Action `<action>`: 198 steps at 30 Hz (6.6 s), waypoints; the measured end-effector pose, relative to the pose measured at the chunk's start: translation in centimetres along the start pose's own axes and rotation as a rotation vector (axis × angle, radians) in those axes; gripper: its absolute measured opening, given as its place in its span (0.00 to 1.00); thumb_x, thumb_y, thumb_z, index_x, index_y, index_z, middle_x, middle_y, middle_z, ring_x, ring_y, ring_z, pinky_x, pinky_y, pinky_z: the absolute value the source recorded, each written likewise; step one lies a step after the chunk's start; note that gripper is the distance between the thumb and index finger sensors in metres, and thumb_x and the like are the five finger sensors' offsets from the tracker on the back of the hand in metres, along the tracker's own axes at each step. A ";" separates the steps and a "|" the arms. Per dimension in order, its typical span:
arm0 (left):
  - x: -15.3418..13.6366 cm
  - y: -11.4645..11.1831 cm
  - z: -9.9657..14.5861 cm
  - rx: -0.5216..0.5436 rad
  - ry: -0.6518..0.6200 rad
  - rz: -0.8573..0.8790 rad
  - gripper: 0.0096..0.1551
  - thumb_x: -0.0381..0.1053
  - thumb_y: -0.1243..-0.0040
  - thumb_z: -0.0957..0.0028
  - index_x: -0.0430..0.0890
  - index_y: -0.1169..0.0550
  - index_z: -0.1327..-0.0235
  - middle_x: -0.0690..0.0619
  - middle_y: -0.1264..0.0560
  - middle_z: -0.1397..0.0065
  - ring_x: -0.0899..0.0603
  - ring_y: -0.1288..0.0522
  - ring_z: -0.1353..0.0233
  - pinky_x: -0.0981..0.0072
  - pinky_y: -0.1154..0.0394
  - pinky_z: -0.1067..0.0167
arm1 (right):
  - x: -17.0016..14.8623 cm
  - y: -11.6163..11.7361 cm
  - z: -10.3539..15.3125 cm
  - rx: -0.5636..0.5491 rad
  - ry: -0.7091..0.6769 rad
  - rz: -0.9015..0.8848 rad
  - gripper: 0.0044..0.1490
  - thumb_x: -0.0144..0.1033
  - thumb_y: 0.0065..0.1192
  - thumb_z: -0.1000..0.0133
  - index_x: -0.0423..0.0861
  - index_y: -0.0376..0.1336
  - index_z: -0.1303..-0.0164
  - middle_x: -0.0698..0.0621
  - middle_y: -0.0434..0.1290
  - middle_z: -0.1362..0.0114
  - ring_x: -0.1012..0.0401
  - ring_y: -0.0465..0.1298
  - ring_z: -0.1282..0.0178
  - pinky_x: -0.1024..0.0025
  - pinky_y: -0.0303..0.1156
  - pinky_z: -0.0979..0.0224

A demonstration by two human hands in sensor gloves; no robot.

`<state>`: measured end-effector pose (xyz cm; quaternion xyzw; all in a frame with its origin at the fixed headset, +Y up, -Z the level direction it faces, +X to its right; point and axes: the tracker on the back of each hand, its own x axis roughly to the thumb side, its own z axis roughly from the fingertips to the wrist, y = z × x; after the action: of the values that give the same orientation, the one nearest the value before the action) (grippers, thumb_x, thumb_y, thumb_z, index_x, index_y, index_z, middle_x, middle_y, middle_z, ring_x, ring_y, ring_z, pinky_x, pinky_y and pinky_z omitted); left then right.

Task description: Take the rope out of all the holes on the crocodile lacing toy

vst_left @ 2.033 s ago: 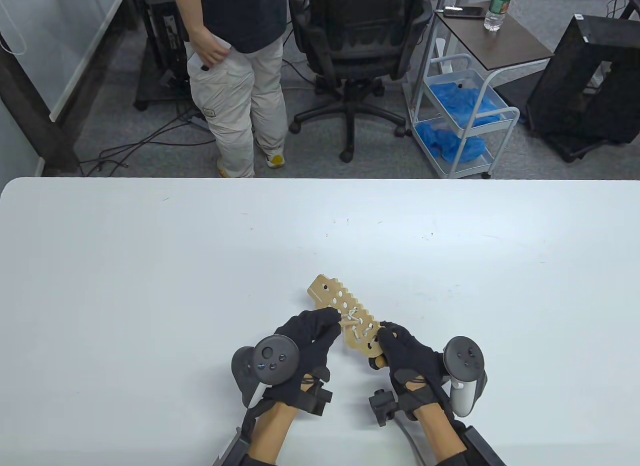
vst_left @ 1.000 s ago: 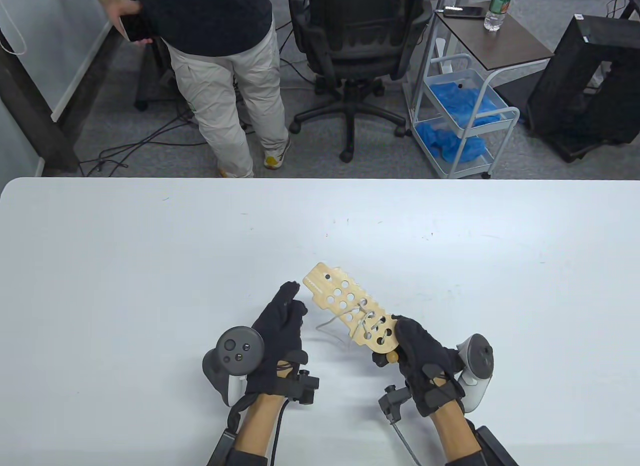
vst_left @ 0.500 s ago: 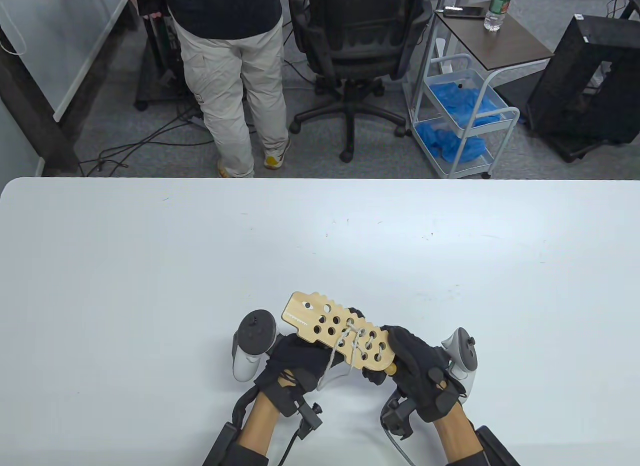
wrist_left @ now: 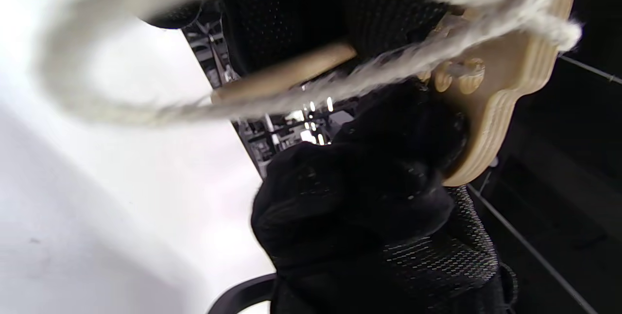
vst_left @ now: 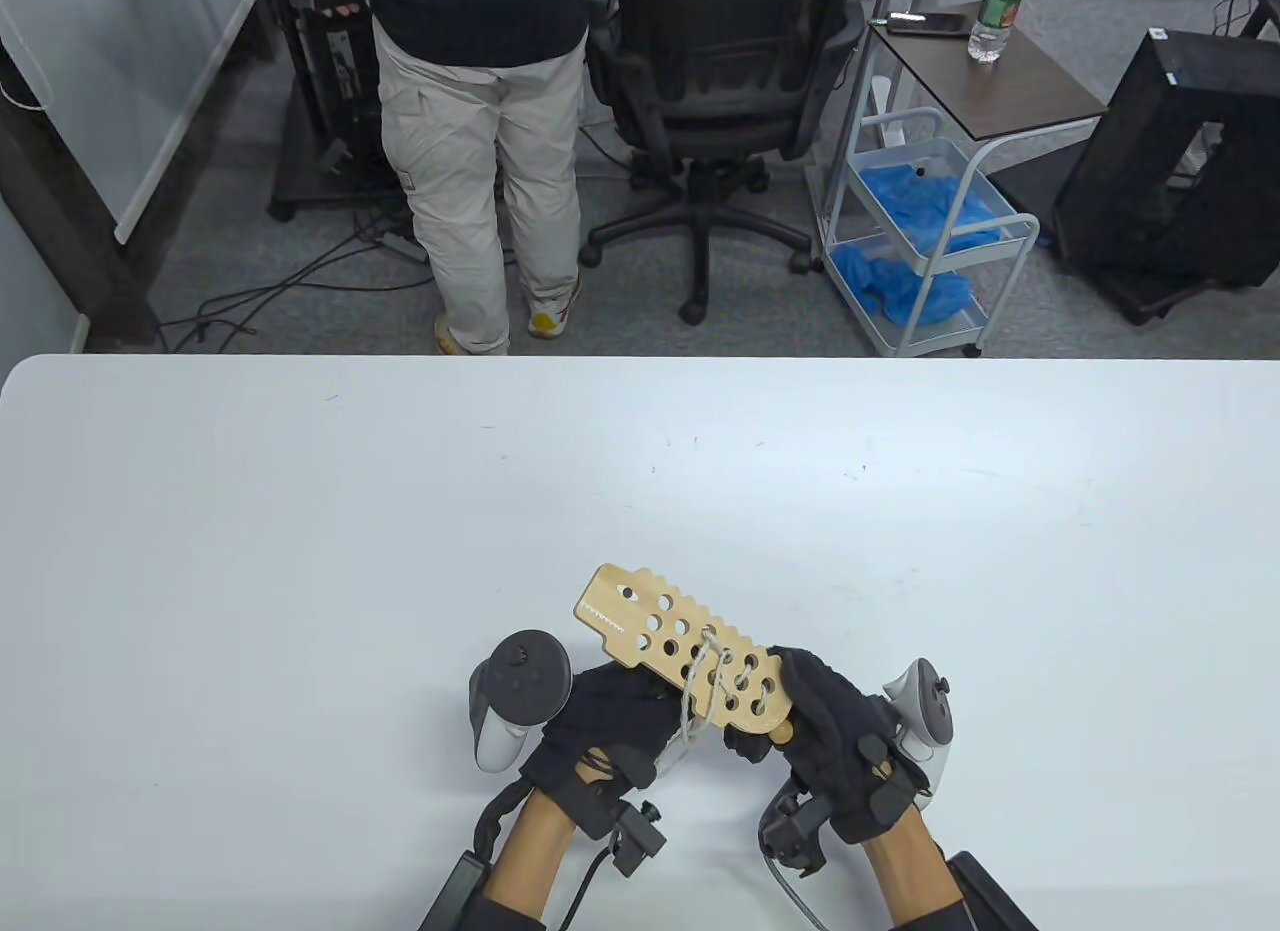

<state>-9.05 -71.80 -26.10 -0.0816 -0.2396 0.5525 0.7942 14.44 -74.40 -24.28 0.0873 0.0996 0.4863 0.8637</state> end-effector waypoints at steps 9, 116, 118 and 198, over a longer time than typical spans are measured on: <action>-1.2 1.9 0.8 0.208 0.168 -0.214 0.25 0.50 0.36 0.47 0.64 0.23 0.34 0.54 0.22 0.31 0.46 0.22 0.37 0.37 0.29 0.33 | 0.5 -1.1 0.1 -0.055 -0.031 -0.015 0.32 0.49 0.59 0.46 0.37 0.69 0.44 0.39 0.81 0.52 0.51 0.82 0.62 0.44 0.74 0.44; -8.0 8.6 7.1 0.855 0.542 0.447 0.23 0.60 0.53 0.38 0.59 0.35 0.30 0.63 0.20 0.42 0.56 0.19 0.46 0.51 0.24 0.35 | 2.5 -10.9 3.1 -0.642 -0.338 -0.541 0.32 0.54 0.54 0.45 0.48 0.62 0.35 0.46 0.76 0.37 0.54 0.80 0.46 0.46 0.70 0.32; -7.9 8.5 7.0 0.849 0.538 0.450 0.23 0.60 0.53 0.38 0.59 0.35 0.30 0.63 0.20 0.42 0.56 0.19 0.46 0.51 0.24 0.35 | 2.4 -10.9 3.0 -0.639 -0.335 -0.534 0.32 0.54 0.54 0.45 0.48 0.62 0.35 0.46 0.76 0.38 0.54 0.80 0.46 0.46 0.70 0.32; -4.1 2.3 1.3 0.199 0.252 0.332 0.22 0.51 0.40 0.43 0.64 0.22 0.35 0.56 0.20 0.34 0.49 0.20 0.39 0.40 0.28 0.33 | -2.4 -0.9 -0.3 -0.094 -0.102 0.115 0.31 0.47 0.62 0.50 0.39 0.69 0.43 0.39 0.81 0.48 0.50 0.83 0.58 0.42 0.73 0.42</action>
<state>-12.68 -74.93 -27.07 -0.1094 -0.0658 0.6818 0.7203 13.89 -76.86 -24.56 0.0767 0.0274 0.5343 0.8413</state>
